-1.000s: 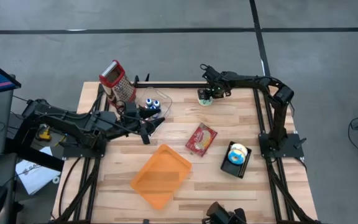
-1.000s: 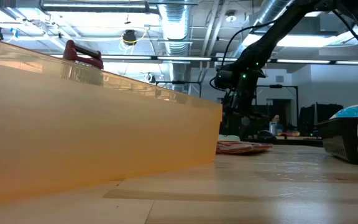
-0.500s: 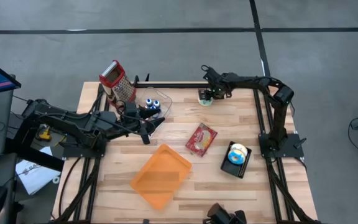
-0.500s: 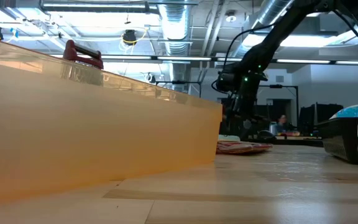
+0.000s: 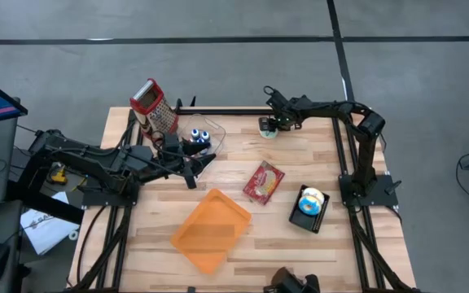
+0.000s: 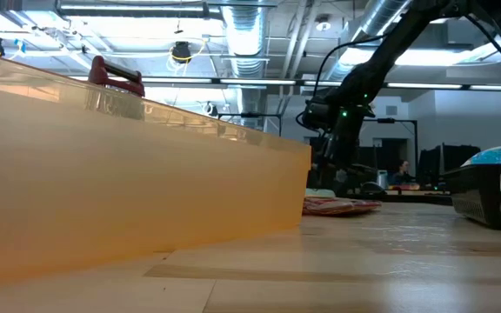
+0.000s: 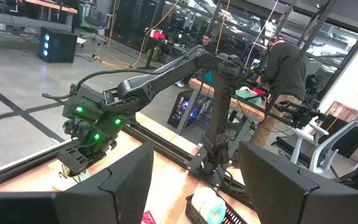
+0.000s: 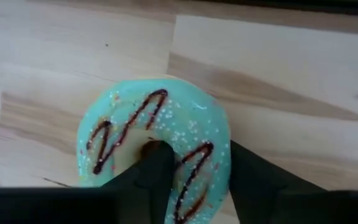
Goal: Pick & Place Food Item
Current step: Put the light green donut into the black basket
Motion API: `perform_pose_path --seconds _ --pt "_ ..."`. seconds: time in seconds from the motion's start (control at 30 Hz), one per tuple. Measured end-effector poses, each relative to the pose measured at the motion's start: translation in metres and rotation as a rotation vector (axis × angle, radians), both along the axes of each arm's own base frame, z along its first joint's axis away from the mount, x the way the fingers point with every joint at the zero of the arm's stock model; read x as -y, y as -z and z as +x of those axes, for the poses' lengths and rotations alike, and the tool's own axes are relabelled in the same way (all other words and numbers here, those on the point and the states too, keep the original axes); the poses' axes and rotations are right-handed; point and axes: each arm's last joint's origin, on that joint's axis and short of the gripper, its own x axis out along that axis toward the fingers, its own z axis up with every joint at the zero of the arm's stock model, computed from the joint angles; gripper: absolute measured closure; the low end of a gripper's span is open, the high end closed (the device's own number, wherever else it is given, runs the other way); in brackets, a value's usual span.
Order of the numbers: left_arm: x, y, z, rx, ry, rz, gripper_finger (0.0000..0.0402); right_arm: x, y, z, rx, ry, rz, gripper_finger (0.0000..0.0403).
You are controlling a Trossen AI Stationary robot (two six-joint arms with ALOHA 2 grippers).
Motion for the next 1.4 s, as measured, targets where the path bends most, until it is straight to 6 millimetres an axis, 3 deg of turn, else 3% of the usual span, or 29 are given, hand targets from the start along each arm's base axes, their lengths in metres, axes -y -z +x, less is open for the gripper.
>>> perform_pose_path --seconds 0.23,0.37,0.5,0.7,0.93,1.13,1.4 --pt "0.0 0.0 0.0 0.002 0.0 -0.003 0.017 -0.006 -0.009 0.006 0.035 -0.062 -0.028 0.0306" --pt "0.0 0.0 0.0 0.001 -0.001 -0.003 0.017 -0.018 -0.038 0.006 0.06 -0.13 -0.079 0.0307" --pt "0.0 0.0 0.0 0.001 -0.005 -0.003 0.017 -0.043 -0.074 -0.001 0.037 -0.209 -0.127 0.0307" --pt "0.0 0.001 0.0 -0.007 -0.005 0.0 0.017 -0.121 -0.122 -0.013 0.055 -0.349 -0.162 0.0308" --pt "0.0 0.003 0.0 -0.033 -0.005 0.009 0.017 -0.214 -0.154 -0.055 0.104 -0.29 -0.175 0.0308" --pt "0.0 0.007 0.0 -0.071 -0.004 0.02 0.017 -0.282 -0.155 -0.083 0.129 -0.24 -0.131 0.0308" --pt "0.0 0.007 0.0 -0.073 -0.003 0.019 0.017 -0.353 -0.128 -0.088 0.112 -0.174 -0.074 0.0308"
